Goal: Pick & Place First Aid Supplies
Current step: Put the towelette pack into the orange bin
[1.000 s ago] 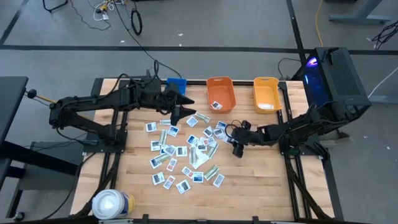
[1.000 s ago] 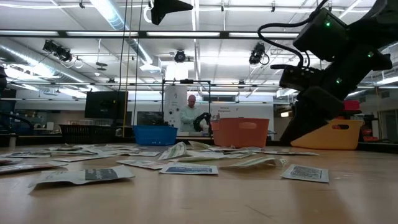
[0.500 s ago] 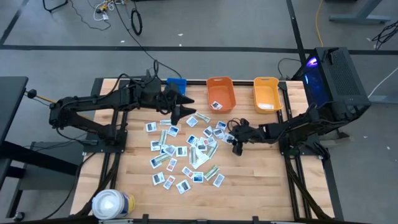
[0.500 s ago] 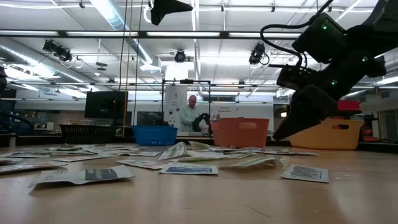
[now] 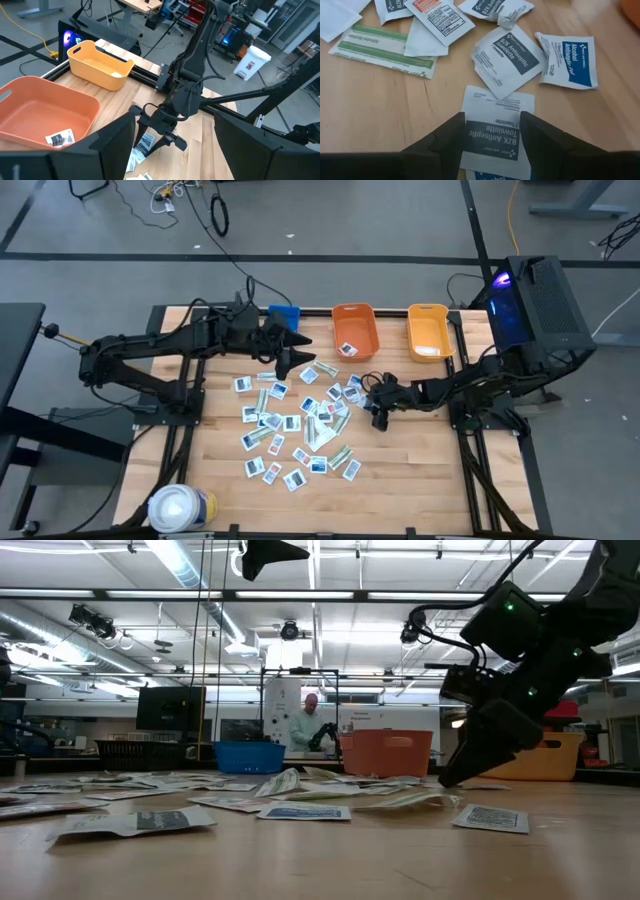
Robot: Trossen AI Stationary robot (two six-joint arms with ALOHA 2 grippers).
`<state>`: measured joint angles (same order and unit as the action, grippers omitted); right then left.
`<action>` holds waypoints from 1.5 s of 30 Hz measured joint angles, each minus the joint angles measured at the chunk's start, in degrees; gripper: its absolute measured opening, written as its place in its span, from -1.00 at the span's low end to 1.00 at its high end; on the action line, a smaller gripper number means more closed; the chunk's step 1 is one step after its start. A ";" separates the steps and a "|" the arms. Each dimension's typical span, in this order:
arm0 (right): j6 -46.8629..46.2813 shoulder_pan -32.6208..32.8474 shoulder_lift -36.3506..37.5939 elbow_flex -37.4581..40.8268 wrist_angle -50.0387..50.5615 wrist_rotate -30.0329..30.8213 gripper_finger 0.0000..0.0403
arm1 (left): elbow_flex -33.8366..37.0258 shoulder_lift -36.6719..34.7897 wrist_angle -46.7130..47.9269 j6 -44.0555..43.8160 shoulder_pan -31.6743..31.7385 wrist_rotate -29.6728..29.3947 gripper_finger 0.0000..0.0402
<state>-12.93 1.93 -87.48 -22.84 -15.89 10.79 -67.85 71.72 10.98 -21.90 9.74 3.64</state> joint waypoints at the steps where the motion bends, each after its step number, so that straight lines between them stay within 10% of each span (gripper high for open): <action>1: -0.02 0.00 -0.19 -0.10 -0.16 -0.19 -0.04 | 0.00 0.00 -0.02 0.00 0.00 0.00 0.36; 20: -0.19 0.00 -0.51 -0.08 1.58 -1.03 -0.56 | 0.00 0.00 -0.07 -0.03 0.11 -1.31 0.36; 45: -2.86 0.00 -0.68 0.10 -2.18 -1.45 -0.78 | 0.00 0.00 -0.40 -1.50 0.11 -1.29 0.36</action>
<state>-15.79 1.93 -88.16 -22.74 -18.06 9.34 -67.85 71.72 10.58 -23.40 9.85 2.35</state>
